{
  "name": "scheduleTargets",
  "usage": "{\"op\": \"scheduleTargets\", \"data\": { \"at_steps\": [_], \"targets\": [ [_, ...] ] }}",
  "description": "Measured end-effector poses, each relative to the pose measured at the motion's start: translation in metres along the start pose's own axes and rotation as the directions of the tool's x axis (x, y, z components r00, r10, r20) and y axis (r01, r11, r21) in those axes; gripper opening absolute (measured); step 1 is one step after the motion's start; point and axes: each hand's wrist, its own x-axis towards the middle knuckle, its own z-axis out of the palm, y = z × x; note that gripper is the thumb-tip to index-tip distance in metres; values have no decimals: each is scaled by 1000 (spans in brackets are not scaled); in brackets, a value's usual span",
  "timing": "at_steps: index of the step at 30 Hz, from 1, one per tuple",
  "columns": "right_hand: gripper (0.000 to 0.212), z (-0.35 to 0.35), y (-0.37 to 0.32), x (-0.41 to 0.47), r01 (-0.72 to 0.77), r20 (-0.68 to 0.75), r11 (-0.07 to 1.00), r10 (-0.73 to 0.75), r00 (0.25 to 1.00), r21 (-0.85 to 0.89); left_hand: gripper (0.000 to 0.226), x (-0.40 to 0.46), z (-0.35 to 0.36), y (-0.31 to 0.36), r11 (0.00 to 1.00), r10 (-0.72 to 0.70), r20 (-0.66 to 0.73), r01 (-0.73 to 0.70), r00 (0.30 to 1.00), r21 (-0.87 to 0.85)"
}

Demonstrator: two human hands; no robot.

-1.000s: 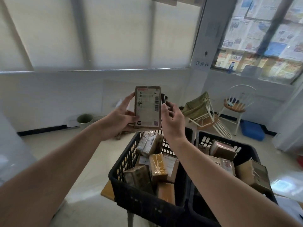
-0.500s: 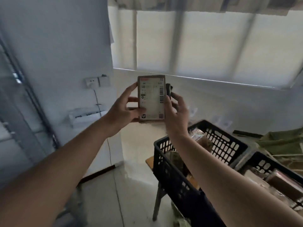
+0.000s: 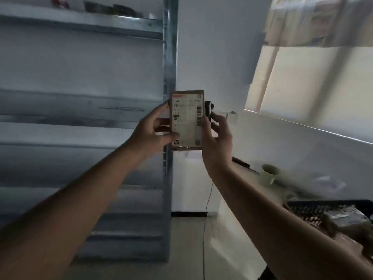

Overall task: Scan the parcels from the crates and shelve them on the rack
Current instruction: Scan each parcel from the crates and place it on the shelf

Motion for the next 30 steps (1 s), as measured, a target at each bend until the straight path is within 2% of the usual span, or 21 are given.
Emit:
{"op": "scheduleTargets", "data": {
  "at_steps": [9, 13, 16, 24, 30],
  "targets": [
    [25, 238, -6, -77, -51, 169, 996, 37, 985, 79, 84, -57, -230, -38, 993, -57, -229, 78, 972, 83],
    [14, 330, -5, -100, -112, 276, 982, 66, 959, 153, 82, -71, -315, -57, 987, -90, -326, 128, 941, 96],
    [18, 394, 2, -107, -124, 298, 979, 72, 952, 159, 83, -73, -371, -72, 981, -97, -389, 153, 916, 116],
    [20, 567, 42, -101, -189, 455, 953, 63, 888, 237, 85, -55, -506, -128, 969, -83, -574, 201, 815, 145],
    [14, 691, 61, -91, -190, 553, 938, -2, 833, 290, 86, -37, -599, -160, 948, -56, -688, 254, 723, 190]
  ]
}}
